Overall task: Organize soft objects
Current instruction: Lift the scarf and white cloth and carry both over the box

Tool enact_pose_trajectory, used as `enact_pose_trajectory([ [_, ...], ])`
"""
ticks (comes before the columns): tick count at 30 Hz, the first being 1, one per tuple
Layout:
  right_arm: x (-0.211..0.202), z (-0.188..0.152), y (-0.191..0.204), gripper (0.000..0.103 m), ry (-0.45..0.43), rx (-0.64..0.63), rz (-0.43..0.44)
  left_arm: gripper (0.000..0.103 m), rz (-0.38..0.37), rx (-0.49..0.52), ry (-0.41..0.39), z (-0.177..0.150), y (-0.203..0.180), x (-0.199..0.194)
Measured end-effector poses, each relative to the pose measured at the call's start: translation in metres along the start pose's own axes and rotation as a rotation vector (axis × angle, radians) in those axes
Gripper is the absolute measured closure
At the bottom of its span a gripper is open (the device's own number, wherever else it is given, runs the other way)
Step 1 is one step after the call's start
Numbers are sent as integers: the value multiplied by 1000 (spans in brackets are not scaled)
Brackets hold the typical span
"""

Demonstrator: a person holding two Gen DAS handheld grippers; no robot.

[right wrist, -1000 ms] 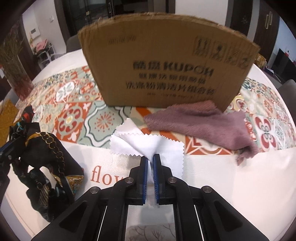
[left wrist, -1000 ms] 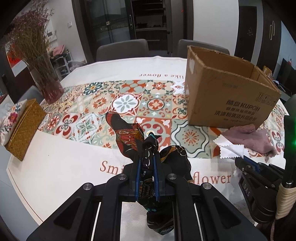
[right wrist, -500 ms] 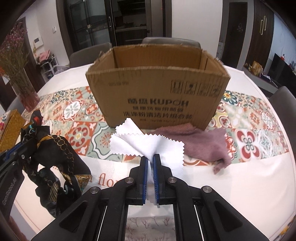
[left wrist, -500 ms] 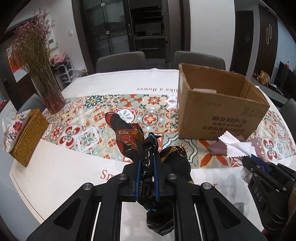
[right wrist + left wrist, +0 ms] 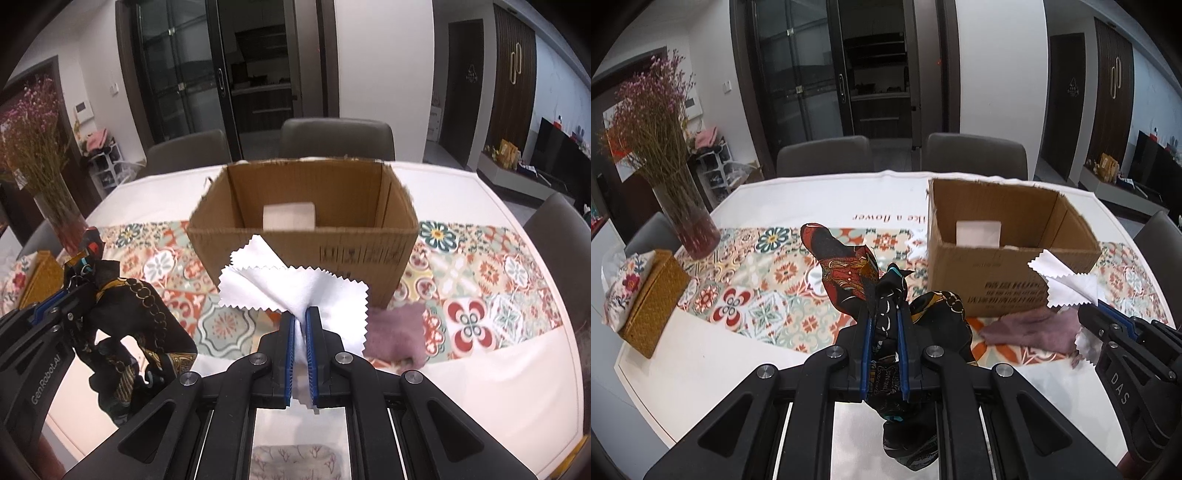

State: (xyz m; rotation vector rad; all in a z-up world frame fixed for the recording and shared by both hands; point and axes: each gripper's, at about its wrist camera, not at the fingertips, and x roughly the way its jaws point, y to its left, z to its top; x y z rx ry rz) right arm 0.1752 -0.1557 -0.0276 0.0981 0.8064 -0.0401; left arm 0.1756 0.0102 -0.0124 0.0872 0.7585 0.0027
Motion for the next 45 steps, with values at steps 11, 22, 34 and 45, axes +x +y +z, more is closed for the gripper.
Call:
enact_pose_trajectory([
  [11, -15, 31, -9, 95, -50, 20, 11, 89, 2, 15, -34, 35, -9, -12],
  [22, -30, 66, -22, 95, -111, 15, -2, 89, -24, 30, -79, 72, -26, -21],
  [34, -39, 101, -26, 95, -157, 5, -2, 89, -61, 44, -155, 119, -40, -36],
  [45, -26, 123, -32, 95, -145, 1, -3, 89, -91, 69, -170, 150, -48, -21],
])
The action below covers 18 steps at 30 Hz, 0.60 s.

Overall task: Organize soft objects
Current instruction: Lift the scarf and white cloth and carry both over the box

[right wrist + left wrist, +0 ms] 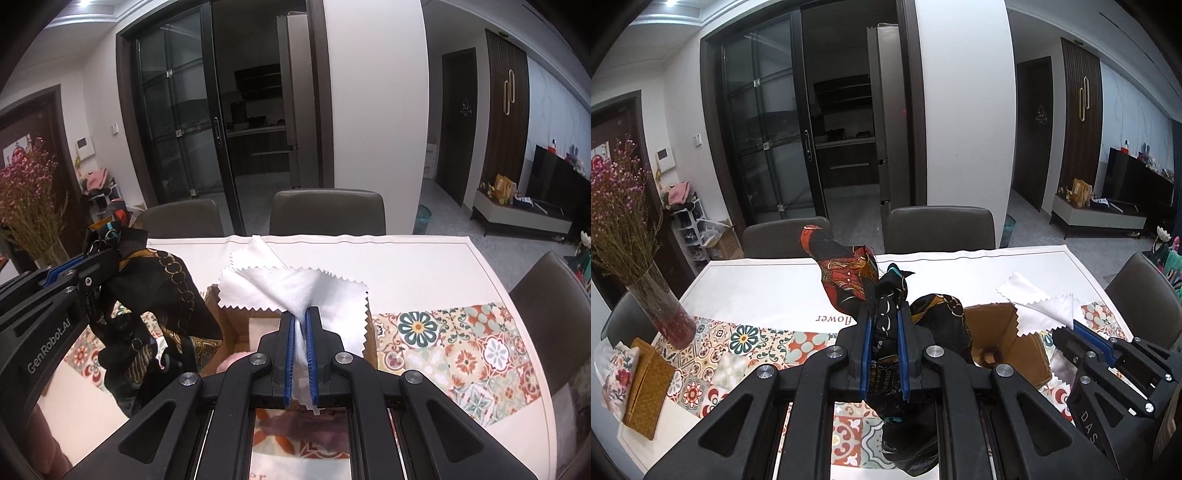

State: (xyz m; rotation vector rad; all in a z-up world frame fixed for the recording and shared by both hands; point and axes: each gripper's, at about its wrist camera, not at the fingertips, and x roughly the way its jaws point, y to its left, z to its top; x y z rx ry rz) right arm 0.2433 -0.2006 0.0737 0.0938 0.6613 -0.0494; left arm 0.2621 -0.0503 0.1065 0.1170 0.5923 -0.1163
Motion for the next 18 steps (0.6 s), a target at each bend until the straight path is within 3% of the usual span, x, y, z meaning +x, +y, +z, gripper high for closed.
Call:
enact_pose_trajectory([
  [18, 60, 9, 0, 95, 76, -5, 3, 89, -31, 12, 46, 11, -4, 65],
])
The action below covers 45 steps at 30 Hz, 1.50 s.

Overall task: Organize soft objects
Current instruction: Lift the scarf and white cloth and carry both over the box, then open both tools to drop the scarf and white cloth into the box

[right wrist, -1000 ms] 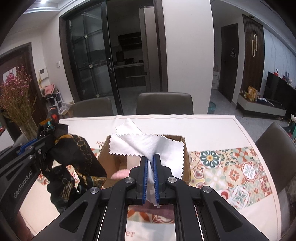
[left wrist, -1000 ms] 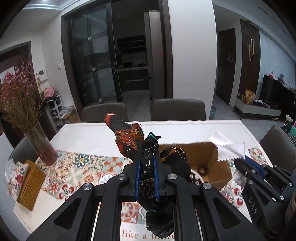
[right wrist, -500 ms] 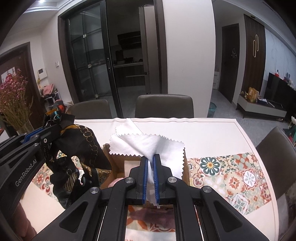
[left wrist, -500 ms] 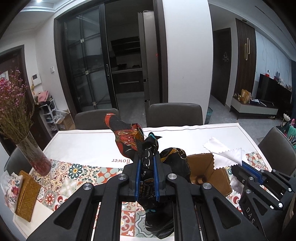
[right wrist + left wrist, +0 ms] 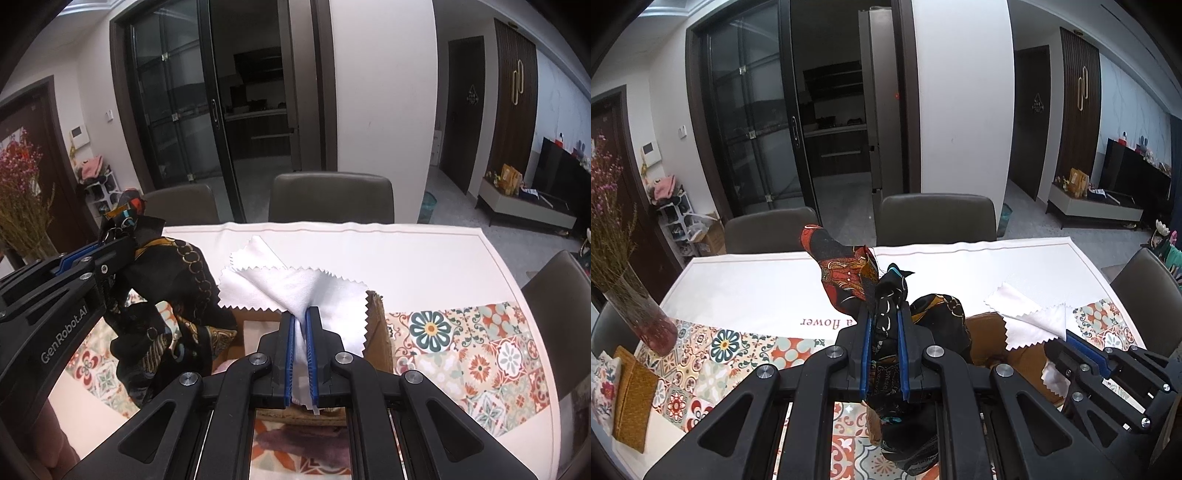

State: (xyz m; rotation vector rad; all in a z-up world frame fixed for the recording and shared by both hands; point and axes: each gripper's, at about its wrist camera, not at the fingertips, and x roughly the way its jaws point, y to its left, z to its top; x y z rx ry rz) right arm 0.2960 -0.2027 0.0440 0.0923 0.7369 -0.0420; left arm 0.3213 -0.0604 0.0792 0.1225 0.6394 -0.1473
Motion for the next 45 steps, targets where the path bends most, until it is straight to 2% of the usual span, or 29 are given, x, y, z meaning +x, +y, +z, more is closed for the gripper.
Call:
enact_pose_trajectory([
  [7, 23, -2, 0, 95, 43, 5, -3, 89, -10, -9, 59, -8, 1, 32],
  [20, 51, -15, 0, 95, 112, 8, 6, 89, -33, -1, 119, -22, -11, 61],
  [30, 57, -16, -1, 95, 126, 14, 4, 89, -44, 16, 123, -18, -22, 77],
  [36, 62, -17, -3, 94, 126, 21, 1, 79, -36, 18, 138, -21, -21, 84],
  [39, 62, -17, -1, 93, 120, 15, -5, 67, -16, 16, 137, -22, -19, 85],
  [41, 61, -17, 0, 90, 121, 11, -5, 51, -5, 21, 132, -22, -18, 83],
  [42, 62, -17, 0, 83, 122, 12, -5, 48, 1, 20, 130, -22, -17, 83],
  [43, 62, -17, 0, 68, 123, 14, -5, 45, 8, 18, 126, -22, -16, 81],
  [44, 61, -17, 0, 59, 121, 18, -4, 43, 11, 18, 122, -22, -15, 79],
  [45, 59, -17, -1, 43, 114, 22, -3, 42, 15, 17, 118, -22, -14, 78],
])
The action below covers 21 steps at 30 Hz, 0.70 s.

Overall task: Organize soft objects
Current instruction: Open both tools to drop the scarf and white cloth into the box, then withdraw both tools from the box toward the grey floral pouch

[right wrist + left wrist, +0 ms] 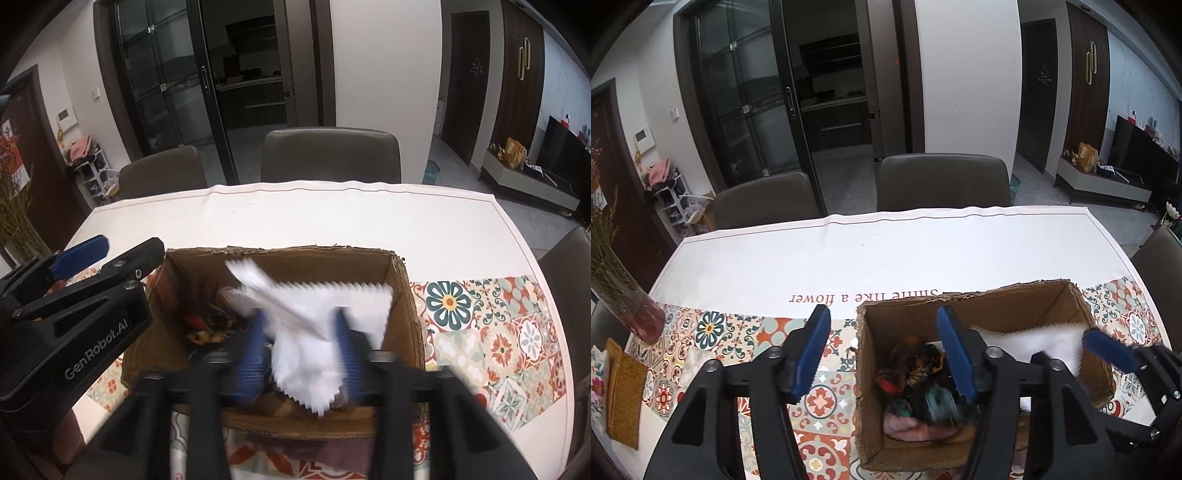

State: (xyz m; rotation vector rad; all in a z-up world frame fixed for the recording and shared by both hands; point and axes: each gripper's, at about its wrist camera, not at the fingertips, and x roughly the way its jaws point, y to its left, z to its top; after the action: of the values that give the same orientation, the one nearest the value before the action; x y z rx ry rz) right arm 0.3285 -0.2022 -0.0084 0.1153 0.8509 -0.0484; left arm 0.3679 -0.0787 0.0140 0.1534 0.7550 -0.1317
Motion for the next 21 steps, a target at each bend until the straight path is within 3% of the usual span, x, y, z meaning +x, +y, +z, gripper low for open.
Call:
enact_pose_trajectory([
  [1, -2, 0, 0, 33, -8, 3, -2, 42, 7, -1, -3, 0, 1, -2],
  [3, -6, 0, -1, 29, -19, 8, -6, 39, 9, 0, -5, -1, 1, -4],
  [7, -9, 1, -3, 28, -22, 20, -19, 38, 25, -4, -5, -2, 3, -8],
  [13, -16, -1, -4, 25, -33, 26, -41, 23, 57, -7, -16, -6, 6, -16],
  [21, -31, -3, -6, 20, -59, 35, -82, 16, 88, -22, -45, -10, 14, -33],
])
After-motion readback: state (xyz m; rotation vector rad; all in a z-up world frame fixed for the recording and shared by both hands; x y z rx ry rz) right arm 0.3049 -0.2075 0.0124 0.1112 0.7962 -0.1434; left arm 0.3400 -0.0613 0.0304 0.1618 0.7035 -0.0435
